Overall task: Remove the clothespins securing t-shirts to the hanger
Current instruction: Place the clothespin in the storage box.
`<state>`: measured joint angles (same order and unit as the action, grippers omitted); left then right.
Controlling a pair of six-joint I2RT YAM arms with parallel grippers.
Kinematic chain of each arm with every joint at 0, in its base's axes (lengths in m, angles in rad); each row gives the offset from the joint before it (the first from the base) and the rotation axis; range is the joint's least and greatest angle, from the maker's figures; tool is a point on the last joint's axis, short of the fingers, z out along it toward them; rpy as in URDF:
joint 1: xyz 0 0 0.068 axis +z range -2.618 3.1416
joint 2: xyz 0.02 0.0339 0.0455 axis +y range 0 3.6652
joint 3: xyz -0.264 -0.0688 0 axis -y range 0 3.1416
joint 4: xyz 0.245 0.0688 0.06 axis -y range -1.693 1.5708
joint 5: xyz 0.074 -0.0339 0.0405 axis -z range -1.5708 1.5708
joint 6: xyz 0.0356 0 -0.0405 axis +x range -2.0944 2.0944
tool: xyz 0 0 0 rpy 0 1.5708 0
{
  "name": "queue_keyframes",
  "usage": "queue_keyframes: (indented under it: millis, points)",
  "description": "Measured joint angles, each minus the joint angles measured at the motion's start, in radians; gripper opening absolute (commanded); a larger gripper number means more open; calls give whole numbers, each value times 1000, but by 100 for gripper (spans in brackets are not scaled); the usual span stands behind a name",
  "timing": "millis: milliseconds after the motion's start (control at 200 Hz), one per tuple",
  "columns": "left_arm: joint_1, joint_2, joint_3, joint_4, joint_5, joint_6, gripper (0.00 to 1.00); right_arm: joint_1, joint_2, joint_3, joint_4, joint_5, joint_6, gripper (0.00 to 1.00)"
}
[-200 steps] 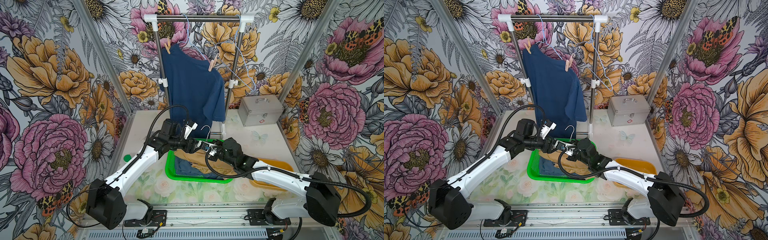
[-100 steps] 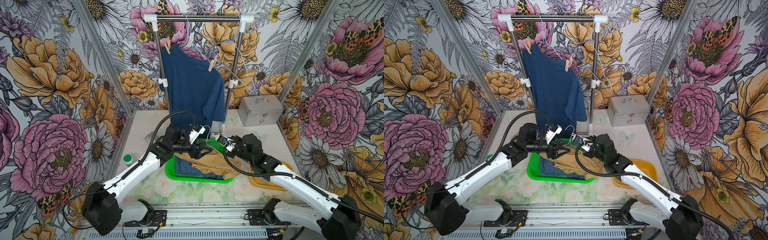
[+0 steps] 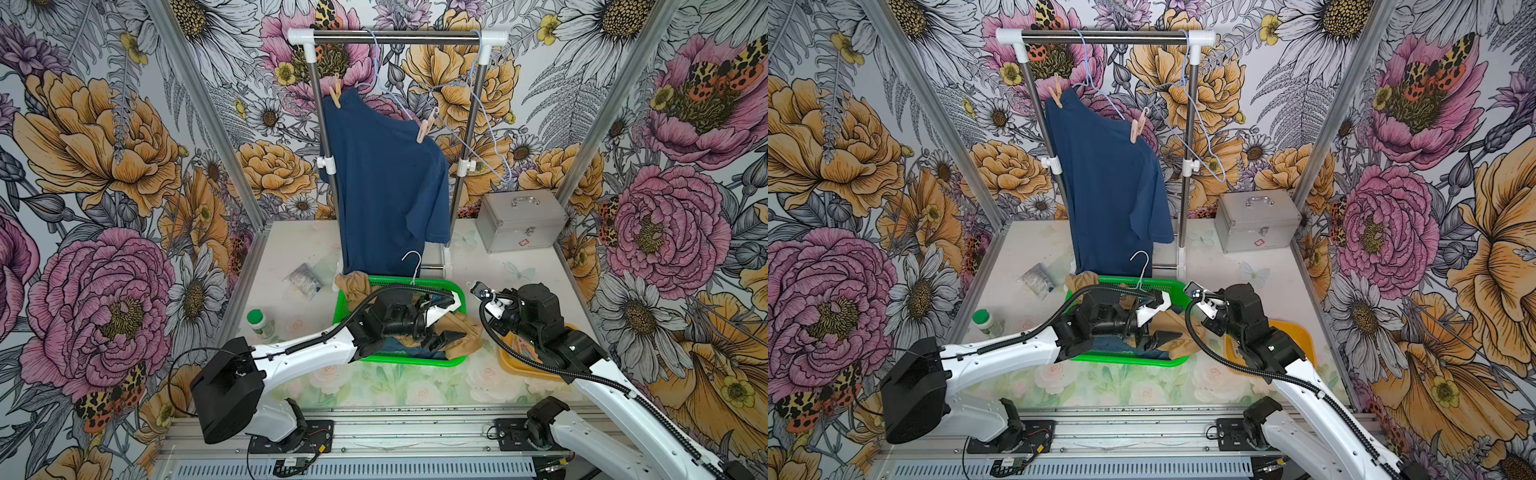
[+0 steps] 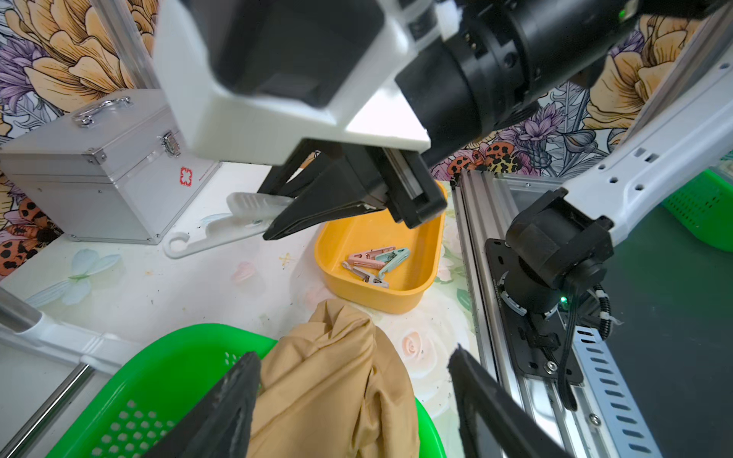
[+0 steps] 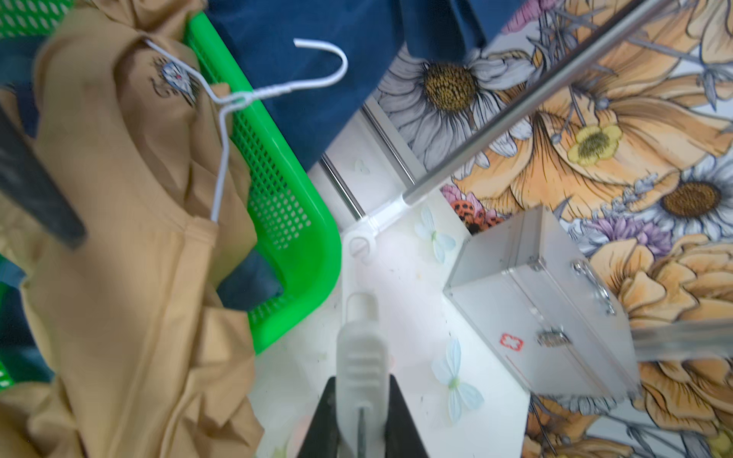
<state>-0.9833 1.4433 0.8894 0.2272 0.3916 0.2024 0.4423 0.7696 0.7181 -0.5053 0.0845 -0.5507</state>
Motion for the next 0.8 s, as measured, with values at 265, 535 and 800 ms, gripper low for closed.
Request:
queue_keyframes:
  millis: [265,535,800]
  points:
    - [-54,167,85,99,-64,-1,76,-127,-144,-71,-165,86,12,1]
    - [-74,291,209,142,-67,-13,77,-212,-201,-133,-329,106,1,1]
    - [-74,367,242,149,-58,-34,77,-269,-112,-173,-378,104,-35,1]
